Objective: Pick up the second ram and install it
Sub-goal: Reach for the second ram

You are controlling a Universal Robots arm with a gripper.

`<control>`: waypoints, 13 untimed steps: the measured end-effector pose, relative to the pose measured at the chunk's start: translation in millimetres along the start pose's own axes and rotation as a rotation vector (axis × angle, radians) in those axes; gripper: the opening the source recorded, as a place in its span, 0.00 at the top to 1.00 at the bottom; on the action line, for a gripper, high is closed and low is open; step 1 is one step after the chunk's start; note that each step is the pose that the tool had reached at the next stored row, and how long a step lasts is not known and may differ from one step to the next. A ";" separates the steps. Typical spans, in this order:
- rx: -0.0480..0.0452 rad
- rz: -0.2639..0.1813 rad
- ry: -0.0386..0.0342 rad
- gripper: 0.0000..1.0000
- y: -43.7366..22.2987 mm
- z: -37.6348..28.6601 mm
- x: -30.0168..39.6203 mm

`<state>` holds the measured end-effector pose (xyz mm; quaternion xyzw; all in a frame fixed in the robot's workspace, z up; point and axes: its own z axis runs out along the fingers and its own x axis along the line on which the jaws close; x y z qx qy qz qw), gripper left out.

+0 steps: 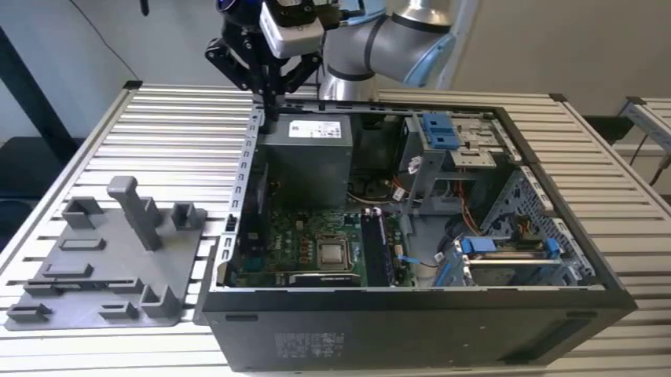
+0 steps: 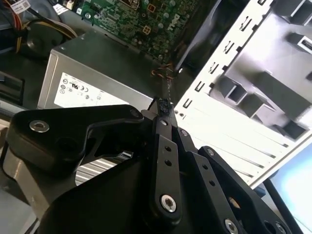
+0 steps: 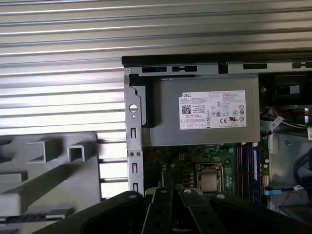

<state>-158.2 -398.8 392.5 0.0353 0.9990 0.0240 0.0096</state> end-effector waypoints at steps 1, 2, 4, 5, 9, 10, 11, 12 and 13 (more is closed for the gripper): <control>0.0000 0.000 0.0000 0.89 -0.1 -0.1 1.1; 0.0000 0.000 0.0000 0.89 -0.2 -0.1 2.4; 0.0001 0.000 0.0001 0.89 -0.4 -0.2 5.1; 0.0001 0.000 0.0000 0.89 -0.5 -0.2 6.6; 0.0000 0.000 0.0000 0.89 -0.9 -0.3 13.4; 0.0000 0.000 0.0000 0.89 -1.1 -0.3 15.1; -0.0001 0.000 0.0000 0.89 -1.2 -0.3 17.0; 0.0000 0.000 0.0000 0.89 -1.3 -0.4 18.8; 0.0000 0.000 0.0000 0.89 -1.4 -0.5 20.5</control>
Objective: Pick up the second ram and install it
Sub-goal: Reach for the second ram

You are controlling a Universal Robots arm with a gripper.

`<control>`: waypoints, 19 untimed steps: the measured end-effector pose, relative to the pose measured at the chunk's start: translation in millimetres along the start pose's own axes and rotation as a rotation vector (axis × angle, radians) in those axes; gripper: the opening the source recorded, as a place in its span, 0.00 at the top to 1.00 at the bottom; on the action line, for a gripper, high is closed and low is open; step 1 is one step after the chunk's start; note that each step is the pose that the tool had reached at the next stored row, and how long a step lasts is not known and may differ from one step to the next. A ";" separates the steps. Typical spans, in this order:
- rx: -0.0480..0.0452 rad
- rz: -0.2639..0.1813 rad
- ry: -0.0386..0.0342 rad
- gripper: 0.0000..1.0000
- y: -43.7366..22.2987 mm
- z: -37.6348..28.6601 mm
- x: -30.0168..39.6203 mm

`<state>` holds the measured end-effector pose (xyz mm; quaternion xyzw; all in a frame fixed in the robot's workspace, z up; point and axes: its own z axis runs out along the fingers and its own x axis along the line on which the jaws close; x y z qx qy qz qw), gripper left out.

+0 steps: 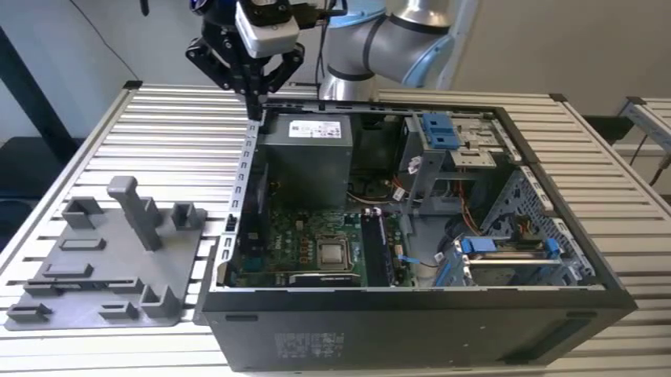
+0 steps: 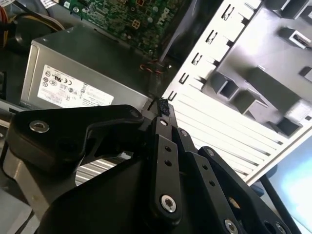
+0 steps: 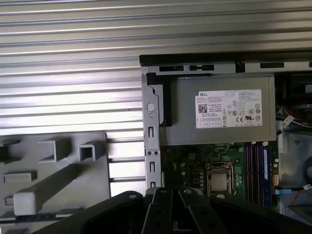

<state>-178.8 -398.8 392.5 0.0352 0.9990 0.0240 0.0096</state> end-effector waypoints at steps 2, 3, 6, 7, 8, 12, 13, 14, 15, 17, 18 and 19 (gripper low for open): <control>0.0000 0.000 0.0000 0.89 -0.2 -0.1 3.5; 0.0000 0.000 0.0000 0.89 -0.4 -0.1 5.2; 0.0000 0.000 0.0000 0.89 -0.7 -0.2 10.1; 0.0000 0.000 0.0000 0.89 -0.8 -0.2 11.7; 0.0000 0.000 0.0000 0.89 -0.9 -0.3 13.3; 0.0000 0.000 0.0000 0.89 -1.3 -0.4 19.3; 0.0000 0.000 0.0000 0.89 -1.5 -0.4 20.8; -0.0001 0.000 0.0000 0.89 -1.5 -0.4 22.2; 0.0000 0.000 0.0000 0.89 -1.7 -0.5 23.8; 0.0000 0.000 0.0000 0.89 -1.9 -0.5 26.5; 0.0000 0.000 0.0000 0.89 -2.0 -0.6 28.0; 0.0000 0.000 0.0000 0.89 -2.0 -0.6 29.4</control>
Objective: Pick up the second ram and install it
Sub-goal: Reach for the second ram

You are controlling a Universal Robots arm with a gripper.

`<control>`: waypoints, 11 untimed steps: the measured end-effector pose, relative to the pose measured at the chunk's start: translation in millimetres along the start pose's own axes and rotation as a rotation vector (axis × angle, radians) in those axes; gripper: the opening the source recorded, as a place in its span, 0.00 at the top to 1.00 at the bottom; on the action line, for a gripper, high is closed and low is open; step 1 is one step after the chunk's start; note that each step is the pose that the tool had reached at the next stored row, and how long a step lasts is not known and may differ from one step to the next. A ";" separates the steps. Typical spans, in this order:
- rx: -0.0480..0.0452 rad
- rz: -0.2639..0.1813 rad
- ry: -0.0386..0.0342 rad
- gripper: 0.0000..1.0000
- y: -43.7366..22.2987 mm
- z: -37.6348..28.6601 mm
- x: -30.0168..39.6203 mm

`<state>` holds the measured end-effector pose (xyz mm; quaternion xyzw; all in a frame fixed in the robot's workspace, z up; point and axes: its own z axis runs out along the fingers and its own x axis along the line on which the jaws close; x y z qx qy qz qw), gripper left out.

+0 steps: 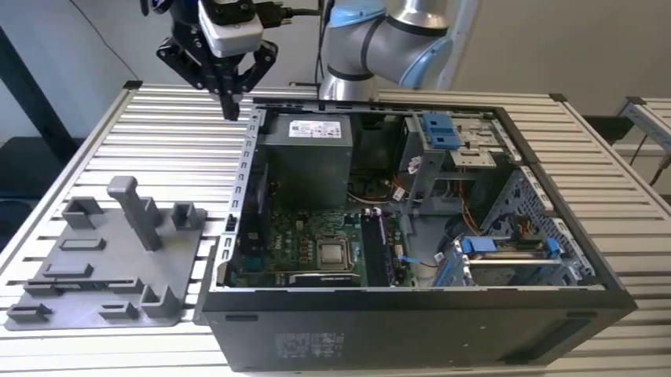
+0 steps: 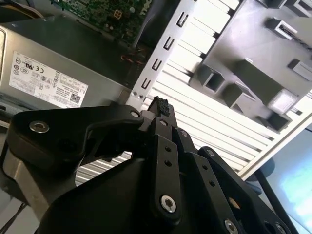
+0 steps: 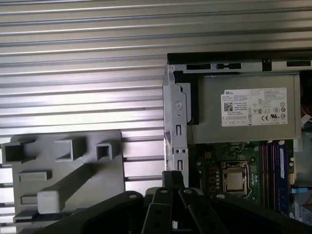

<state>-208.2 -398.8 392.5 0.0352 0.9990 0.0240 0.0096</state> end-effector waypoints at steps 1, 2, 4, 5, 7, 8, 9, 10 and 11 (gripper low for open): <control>0.0001 0.000 0.0001 0.89 -0.1 -0.1 1.4; 0.0000 0.000 0.0000 0.89 -0.2 -0.1 2.9; 0.0000 0.000 0.0000 0.89 -0.4 -0.1 5.8; 0.0001 0.000 0.0001 0.89 -0.5 -0.2 7.3; 0.0000 0.000 0.0000 0.89 -0.7 -0.2 10.2; 0.0001 0.000 0.0001 0.89 -0.8 -0.3 11.7; 0.0000 0.000 0.0000 0.89 -0.9 -0.3 13.1; 0.0000 0.000 0.0000 0.89 -1.0 -0.3 14.5; 0.0001 0.000 0.0000 0.89 -1.1 -0.3 15.8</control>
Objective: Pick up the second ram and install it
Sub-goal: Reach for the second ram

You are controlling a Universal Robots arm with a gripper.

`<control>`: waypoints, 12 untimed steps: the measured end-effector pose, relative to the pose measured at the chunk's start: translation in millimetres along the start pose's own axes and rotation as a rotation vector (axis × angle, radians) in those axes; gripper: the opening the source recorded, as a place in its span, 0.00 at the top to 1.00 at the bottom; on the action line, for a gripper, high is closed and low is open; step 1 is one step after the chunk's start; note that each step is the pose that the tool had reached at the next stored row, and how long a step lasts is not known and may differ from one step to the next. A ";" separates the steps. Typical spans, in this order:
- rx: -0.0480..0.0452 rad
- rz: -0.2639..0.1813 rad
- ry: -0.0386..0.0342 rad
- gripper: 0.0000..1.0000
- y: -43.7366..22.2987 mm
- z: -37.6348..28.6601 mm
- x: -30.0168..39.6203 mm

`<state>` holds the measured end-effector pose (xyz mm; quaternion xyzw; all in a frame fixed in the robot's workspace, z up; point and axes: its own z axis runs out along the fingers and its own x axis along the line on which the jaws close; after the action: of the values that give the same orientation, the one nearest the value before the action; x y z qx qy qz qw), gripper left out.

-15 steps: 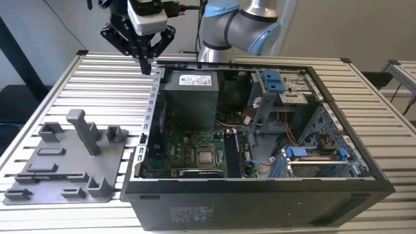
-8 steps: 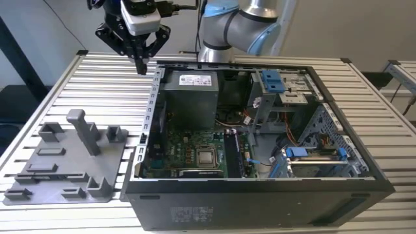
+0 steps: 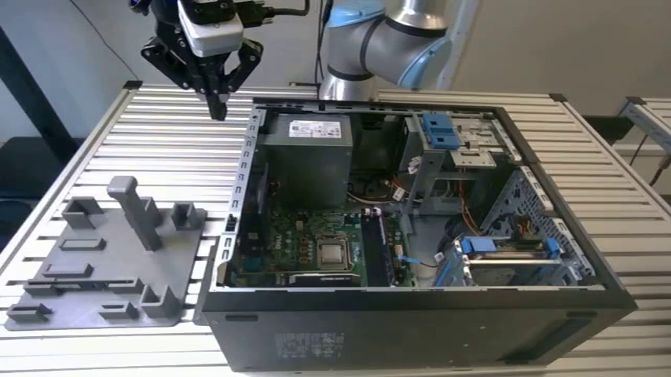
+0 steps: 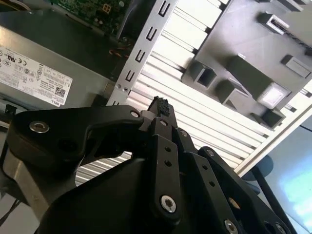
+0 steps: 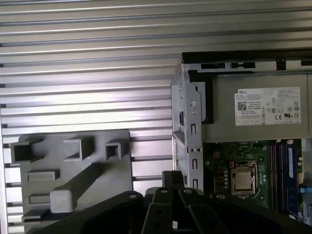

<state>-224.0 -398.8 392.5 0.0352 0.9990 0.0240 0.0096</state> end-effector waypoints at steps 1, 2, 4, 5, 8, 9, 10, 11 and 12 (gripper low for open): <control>0.0000 0.000 0.0000 0.89 -0.1 0.0 1.4; 0.0000 0.000 0.0000 0.89 -0.2 0.0 2.8; 0.0000 0.000 0.0000 0.89 -0.4 -0.1 5.5; 0.0000 0.000 0.0000 0.89 -0.5 -0.1 6.9; 0.0000 0.000 0.0000 0.89 -0.9 -0.2 12.2; 0.0000 0.000 0.0000 0.89 -1.0 -0.3 14.4; 0.0000 0.000 0.0000 0.89 -1.2 -0.3 16.5; 0.0000 0.000 0.0000 0.89 -1.3 -0.4 18.9; 0.0000 0.000 0.0000 0.89 -1.5 -0.4 21.2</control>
<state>-245.3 -398.8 392.5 0.0352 0.9990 0.0240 0.0096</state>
